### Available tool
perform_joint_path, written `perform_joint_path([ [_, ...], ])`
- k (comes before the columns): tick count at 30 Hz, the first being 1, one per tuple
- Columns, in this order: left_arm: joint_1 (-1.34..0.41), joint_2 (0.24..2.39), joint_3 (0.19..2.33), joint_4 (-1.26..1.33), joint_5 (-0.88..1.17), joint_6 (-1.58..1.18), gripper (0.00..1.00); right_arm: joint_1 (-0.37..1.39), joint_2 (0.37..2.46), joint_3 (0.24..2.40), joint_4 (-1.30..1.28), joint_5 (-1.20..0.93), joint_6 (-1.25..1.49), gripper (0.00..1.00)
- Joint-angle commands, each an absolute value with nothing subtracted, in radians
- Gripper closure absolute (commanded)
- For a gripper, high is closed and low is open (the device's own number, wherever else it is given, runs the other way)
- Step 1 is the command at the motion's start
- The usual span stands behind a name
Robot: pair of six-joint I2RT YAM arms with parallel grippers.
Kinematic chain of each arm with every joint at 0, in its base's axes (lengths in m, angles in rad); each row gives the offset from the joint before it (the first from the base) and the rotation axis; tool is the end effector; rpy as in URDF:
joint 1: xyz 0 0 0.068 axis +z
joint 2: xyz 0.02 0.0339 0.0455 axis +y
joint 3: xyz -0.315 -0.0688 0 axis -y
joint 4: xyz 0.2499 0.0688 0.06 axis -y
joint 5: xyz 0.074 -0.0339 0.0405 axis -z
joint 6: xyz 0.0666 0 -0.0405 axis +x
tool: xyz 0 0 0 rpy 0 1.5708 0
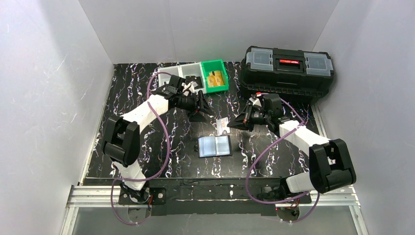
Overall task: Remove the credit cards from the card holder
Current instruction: Remove the credit card from the card holder, then place the credit card in the storage box.
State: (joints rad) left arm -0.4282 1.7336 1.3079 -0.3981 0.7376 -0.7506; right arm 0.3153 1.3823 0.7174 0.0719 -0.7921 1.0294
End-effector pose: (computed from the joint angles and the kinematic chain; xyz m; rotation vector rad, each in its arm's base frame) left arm 0.3518 -0.2098 0.2853 -0.0283 2.6019 -1.3870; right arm 0.2656 0.1365 0.2485 0.3345 2.4056 1.5611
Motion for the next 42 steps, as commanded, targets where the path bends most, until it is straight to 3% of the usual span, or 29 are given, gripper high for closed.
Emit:
perform_joint_path([
  [1, -0.425, 1.681, 1.25, -0.193, 0.918, -0.919, 0.41, 0.31, 1.354, 0.776, 0.163, -0.874, 1.132, 0.99],
  [17, -0.425, 1.694, 1.094, 0.246, 1.031, -1.232, 0.44, 0.311, 1.356, 0.767, 0.306, -0.886, 1.258, 0.99],
  [23, -0.426, 1.7, 1.07, 0.358, 1.042, -1.317, 0.51, 0.33, 1.372, 0.773, 0.312, -0.879, 1.259, 0.99],
  [29, -0.428, 1.717, 1.032, 0.495, 1.061, -1.418, 0.7, 0.34, 1.386, 0.778, 0.315, -0.864, 1.255, 0.99],
  [32, -0.434, 1.719, 1.03, 0.489, 1.067, -1.413, 0.79, 0.342, 1.393, 0.782, 0.311, -0.864, 1.251, 0.99],
  [36, -0.438, 1.714, 1.039, 0.436, 1.06, -1.371, 1.0, 0.342, 1.396, 0.786, 0.306, -0.862, 1.243, 0.99],
  [37, -0.437, 1.711, 1.045, 0.405, 1.057, -1.348, 1.0, 0.342, 1.395, 0.79, 0.291, -0.859, 1.234, 0.99],
  [38, -0.438, 1.705, 1.052, 0.375, 1.052, -1.322, 1.0, 0.342, 1.391, 0.795, 0.266, -0.851, 1.22, 0.97],
  [40, -0.437, 1.693, 1.068, 0.304, 1.036, -1.266, 1.0, 0.342, 1.375, 0.818, 0.178, -0.821, 1.168, 0.82],
  [41, -0.438, 1.685, 1.077, 0.273, 1.028, -1.244, 1.0, 0.342, 1.368, 0.834, 0.123, -0.808, 1.135, 0.71],
  [42, -0.437, 1.677, 1.091, 0.216, 1.018, -1.213, 1.0, 0.342, 1.357, 0.849, 0.079, -0.792, 1.107, 0.53],
])
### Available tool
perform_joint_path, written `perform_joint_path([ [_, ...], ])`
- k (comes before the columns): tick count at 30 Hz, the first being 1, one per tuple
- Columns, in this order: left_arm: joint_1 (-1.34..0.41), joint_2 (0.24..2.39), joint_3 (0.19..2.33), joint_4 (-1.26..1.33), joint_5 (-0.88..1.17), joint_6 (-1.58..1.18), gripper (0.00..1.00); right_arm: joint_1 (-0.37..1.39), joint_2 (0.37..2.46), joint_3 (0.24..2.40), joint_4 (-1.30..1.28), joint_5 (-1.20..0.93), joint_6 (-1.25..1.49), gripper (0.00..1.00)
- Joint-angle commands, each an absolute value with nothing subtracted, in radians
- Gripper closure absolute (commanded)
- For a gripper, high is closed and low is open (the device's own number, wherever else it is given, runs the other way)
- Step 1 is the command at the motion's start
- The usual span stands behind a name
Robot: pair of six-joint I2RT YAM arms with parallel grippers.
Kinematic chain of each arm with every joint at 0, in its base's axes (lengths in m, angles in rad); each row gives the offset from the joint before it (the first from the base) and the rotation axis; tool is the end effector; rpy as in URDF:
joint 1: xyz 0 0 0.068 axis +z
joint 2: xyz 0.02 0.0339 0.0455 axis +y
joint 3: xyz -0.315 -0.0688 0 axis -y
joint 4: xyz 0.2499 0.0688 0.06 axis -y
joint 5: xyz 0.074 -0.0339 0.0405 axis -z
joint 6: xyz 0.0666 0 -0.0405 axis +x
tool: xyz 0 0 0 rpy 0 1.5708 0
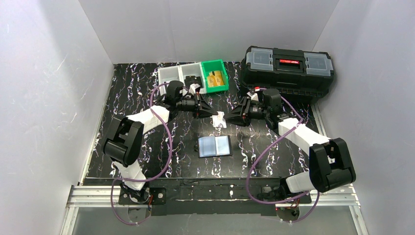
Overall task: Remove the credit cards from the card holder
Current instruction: Place the credit card in the storage box.
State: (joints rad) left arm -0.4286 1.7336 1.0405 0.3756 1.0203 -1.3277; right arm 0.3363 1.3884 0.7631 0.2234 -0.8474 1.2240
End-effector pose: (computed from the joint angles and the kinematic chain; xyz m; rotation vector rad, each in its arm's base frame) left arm 0.3448 -0.2200 0.2768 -0.1526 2.3574 -2.0023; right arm 0.2755 0.1492 0.2795 0.3561 2.2958 1.7497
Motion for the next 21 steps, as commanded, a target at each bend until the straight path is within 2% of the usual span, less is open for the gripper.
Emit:
perform_joint_path([
  [1, -0.437, 1.666, 1.107, 0.166, 1.0, -1.18, 1.0, 0.342, 1.345, 0.861, 0.038, -0.776, 1.081, 0.39],
  [3, -0.436, 1.648, 1.152, 0.055, 0.957, -1.098, 1.0, 0.342, 1.32, 0.882, -0.04, -0.738, 1.037, 0.15],
  [5, -0.428, 1.634, 1.206, -0.073, 0.886, -1.016, 1.0, 0.342, 1.293, 0.906, -0.127, -0.683, 0.991, 0.02],
  [12, -0.335, 1.663, 1.472, -0.431, 0.59, -0.743, 1.0, 0.341, 1.211, 0.921, -0.328, -0.547, 0.866, 0.02],
  [21, -0.251, 1.841, 1.812, -0.657, 0.185, -0.482, 1.0, 0.341, 1.111, 0.897, -0.463, -0.466, 0.815, 0.02],
])
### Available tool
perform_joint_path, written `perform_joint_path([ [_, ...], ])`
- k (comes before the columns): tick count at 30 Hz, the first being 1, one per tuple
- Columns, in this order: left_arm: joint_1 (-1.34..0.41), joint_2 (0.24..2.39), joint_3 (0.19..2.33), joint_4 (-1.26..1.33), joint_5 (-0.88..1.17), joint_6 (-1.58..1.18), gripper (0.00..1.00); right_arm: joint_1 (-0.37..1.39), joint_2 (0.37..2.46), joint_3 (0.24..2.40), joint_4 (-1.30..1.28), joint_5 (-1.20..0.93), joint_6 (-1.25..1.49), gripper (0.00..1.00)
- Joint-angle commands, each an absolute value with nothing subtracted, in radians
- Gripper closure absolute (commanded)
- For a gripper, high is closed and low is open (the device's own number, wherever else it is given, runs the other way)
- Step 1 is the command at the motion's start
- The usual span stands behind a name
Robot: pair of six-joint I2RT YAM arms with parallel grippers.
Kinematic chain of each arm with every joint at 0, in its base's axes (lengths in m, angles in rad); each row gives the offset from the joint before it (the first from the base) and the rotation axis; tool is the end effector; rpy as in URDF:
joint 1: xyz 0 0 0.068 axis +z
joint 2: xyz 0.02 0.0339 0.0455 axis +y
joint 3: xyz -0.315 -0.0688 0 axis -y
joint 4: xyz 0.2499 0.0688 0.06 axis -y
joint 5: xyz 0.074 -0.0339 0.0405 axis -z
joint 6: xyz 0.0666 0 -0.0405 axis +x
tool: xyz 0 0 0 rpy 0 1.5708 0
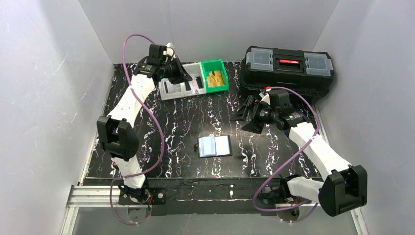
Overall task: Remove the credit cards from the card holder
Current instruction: Place the credit card in the storage box.
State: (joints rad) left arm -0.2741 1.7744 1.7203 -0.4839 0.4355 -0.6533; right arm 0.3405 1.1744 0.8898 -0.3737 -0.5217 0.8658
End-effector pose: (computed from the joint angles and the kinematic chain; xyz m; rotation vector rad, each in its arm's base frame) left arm 0.4274 -0.1494 0.3995 -0.1433 2.2150 -0.9951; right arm 0.2333 0.1179 0.3109 0.3195 2.3991 1.1956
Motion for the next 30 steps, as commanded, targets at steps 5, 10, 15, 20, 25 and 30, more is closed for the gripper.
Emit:
perform_joint_path([
  [5, -0.232, 1.953, 1.948, -0.7, -0.039, -0.387, 1.0, 0.341, 1.027, 0.864, -0.507, -0.39, 0.791, 0.02],
  [10, -0.216, 2.064, 2.079, -0.722, -0.151, -0.365, 1.0, 0.339, 1.008, 0.87, -0.551, -0.36, 0.768, 0.02],
  [15, -0.204, 2.162, 2.19, -0.741, -0.233, -0.331, 1.0, 0.339, 0.995, 0.876, -0.57, -0.354, 0.758, 0.02],
  [20, -0.2, 2.232, 2.266, -0.743, -0.277, -0.296, 1.0, 0.339, 0.985, 0.865, -0.574, -0.351, 0.752, 0.02],
  [25, -0.194, 2.3, 2.325, -0.747, -0.284, -0.268, 1.0, 0.339, 0.993, 0.862, -0.576, -0.364, 0.746, 0.02],
  [30, -0.195, 2.373, 2.411, -0.788, -0.256, -0.266, 0.81, 0.339, 1.01, 0.862, -0.563, -0.383, 0.74, 0.02],
])
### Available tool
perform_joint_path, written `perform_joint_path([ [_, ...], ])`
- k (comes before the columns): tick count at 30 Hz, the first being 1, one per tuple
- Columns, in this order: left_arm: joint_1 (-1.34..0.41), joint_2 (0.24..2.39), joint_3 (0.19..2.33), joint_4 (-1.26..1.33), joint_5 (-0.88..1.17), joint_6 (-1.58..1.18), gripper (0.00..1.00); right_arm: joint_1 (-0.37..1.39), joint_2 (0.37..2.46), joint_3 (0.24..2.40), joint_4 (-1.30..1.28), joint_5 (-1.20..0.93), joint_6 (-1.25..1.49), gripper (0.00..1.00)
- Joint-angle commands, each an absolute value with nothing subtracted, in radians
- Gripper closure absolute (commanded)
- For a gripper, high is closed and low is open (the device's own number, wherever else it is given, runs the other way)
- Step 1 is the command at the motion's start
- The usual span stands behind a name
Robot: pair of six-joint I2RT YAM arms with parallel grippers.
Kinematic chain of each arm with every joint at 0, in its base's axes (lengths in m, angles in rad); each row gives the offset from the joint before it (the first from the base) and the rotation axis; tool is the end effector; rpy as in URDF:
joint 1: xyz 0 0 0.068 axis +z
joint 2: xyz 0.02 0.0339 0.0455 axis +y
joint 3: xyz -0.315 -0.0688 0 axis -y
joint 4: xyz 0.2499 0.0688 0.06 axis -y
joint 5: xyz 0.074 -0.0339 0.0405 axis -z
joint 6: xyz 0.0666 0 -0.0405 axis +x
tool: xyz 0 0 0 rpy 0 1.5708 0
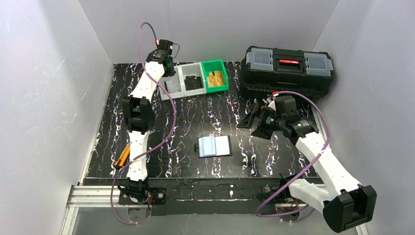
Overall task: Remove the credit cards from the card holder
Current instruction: Place the credit card in the storage box.
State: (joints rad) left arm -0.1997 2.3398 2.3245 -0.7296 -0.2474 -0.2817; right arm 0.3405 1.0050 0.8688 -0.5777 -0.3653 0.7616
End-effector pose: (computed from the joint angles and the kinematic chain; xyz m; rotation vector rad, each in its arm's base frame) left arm 0.5832 -0.1014 0.3021 -0.2180 2.2778 0.0373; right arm 0.1898 0.0925 0.3157 0.3062 2.4102 0.9599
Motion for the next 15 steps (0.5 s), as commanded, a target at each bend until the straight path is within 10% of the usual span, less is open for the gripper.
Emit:
perform_joint_path([
  [1, -0.195, 2.381, 2.435, -0.803, -0.253, -0.271, 0.7, 0.339, 1.018, 0.866, -0.56, -0.401, 0.734, 0.02],
  [6, -0.194, 2.346, 2.442, -0.792, -0.225, -0.285, 0.33, 0.339, 1.053, 0.886, -0.574, -0.426, 0.715, 0.02],
  [15, -0.195, 2.209, 2.371, -0.8, -0.109, -0.315, 0.23, 0.34, 1.097, 0.902, -0.569, -0.427, 0.697, 0.02],
])
